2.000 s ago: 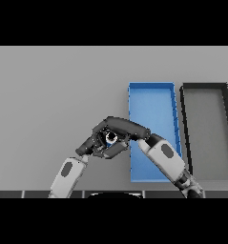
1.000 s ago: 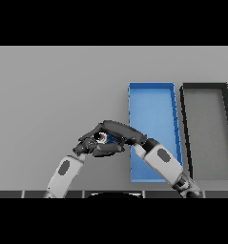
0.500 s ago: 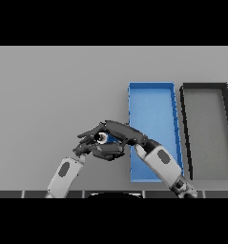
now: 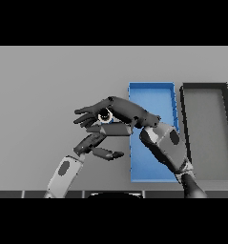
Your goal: Pick up the blue pipe and place it into the blue bin.
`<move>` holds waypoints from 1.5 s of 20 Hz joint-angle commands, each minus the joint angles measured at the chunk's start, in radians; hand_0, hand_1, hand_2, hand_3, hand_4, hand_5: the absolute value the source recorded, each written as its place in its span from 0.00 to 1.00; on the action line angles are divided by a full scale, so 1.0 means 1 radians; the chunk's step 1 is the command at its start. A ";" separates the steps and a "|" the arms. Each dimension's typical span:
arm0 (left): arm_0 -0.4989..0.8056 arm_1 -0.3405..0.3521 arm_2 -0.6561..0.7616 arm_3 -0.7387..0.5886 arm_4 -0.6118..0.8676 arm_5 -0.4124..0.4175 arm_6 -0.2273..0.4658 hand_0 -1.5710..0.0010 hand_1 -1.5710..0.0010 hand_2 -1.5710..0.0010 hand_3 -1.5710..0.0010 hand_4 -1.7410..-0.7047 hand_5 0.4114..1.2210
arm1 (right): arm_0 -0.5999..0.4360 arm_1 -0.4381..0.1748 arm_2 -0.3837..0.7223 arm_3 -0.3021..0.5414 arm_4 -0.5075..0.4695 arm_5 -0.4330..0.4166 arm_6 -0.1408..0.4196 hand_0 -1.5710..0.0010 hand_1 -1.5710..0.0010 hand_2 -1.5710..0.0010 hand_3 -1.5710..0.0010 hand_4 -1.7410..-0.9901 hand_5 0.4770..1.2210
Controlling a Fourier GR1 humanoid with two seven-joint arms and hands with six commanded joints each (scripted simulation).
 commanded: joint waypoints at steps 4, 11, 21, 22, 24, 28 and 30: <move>-0.003 -0.005 -0.002 0.007 -0.009 0.005 0.034 1.00 1.00 1.00 1.00 0.81 0.03 | -0.160 -0.076 -0.133 0.086 0.024 -0.086 -0.044 0.00 0.00 0.00 0.00 0.00 1.00; 0.002 0.014 0.004 -0.005 -0.009 -0.001 0.008 1.00 1.00 1.00 1.00 0.83 0.00 | -0.189 -0.221 -0.284 0.322 0.145 -0.075 -0.059 0.00 0.00 0.00 0.00 0.00 1.00; 0.026 0.011 -0.013 -0.022 -0.017 0.002 0.006 1.00 1.00 1.00 1.00 0.83 0.01 | 0.204 -0.274 -0.309 0.229 0.181 -0.091 0.010 0.00 0.00 0.00 0.00 0.00 1.00; 0.041 0.011 -0.015 -0.028 -0.017 0.007 0.005 1.00 1.00 1.00 1.00 0.83 0.01 | 0.241 -0.266 -0.297 0.215 0.191 -0.116 0.010 0.00 0.00 0.00 0.00 0.00 1.00; 0.046 0.020 -0.012 -0.024 -0.020 0.006 0.002 1.00 1.00 1.00 1.00 0.83 0.02 | 0.314 -0.310 -0.258 0.200 0.177 -0.177 0.010 0.00 0.00 0.00 0.00 0.00 1.00; 0.031 0.021 -0.003 -0.033 0.001 -0.003 0.014 1.00 1.00 1.00 1.00 0.82 0.01 | 0.422 -0.424 -0.108 0.182 0.148 -0.360 0.010 0.00 0.00 0.00 0.04 0.00 1.00; 0.043 0.017 -0.014 -0.048 -0.008 0.006 0.015 1.00 1.00 1.00 1.00 0.82 0.01 | 0.450 -0.490 -0.024 0.179 0.109 -0.445 0.010 0.00 0.00 0.00 0.20 0.00 1.00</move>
